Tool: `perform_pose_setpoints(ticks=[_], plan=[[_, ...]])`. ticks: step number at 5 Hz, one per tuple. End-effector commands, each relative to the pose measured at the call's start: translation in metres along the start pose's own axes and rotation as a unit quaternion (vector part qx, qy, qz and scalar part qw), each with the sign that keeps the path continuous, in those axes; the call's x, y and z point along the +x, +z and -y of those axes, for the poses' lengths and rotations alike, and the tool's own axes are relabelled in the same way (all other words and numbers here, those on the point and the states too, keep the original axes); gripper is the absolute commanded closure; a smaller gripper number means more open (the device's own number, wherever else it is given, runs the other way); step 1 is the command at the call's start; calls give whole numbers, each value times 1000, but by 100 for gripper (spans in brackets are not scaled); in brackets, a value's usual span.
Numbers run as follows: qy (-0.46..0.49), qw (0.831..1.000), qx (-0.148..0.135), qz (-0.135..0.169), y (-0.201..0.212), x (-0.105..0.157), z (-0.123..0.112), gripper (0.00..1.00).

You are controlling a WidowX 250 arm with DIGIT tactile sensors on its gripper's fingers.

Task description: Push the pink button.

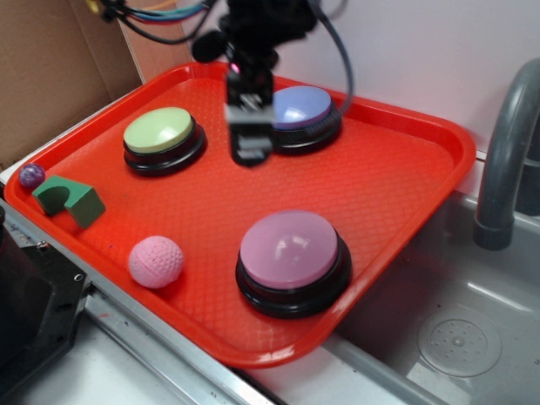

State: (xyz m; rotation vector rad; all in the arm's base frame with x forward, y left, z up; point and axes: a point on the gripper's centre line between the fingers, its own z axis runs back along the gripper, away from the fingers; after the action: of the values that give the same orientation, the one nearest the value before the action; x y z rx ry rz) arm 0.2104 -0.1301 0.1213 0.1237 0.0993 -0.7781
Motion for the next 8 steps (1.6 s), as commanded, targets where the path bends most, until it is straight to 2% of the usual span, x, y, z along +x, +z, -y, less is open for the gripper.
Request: perform_pose_setpoints(ticks=[1, 2, 3, 4, 8], plan=[[32, 996, 31, 73, -11, 8, 34, 0], [71, 991, 32, 112, -30, 5, 39, 0], [76, 993, -16, 90, -56, 6, 34, 0], [83, 992, -18, 90, -59, 13, 37, 0], [83, 992, -18, 90, -59, 13, 37, 0]])
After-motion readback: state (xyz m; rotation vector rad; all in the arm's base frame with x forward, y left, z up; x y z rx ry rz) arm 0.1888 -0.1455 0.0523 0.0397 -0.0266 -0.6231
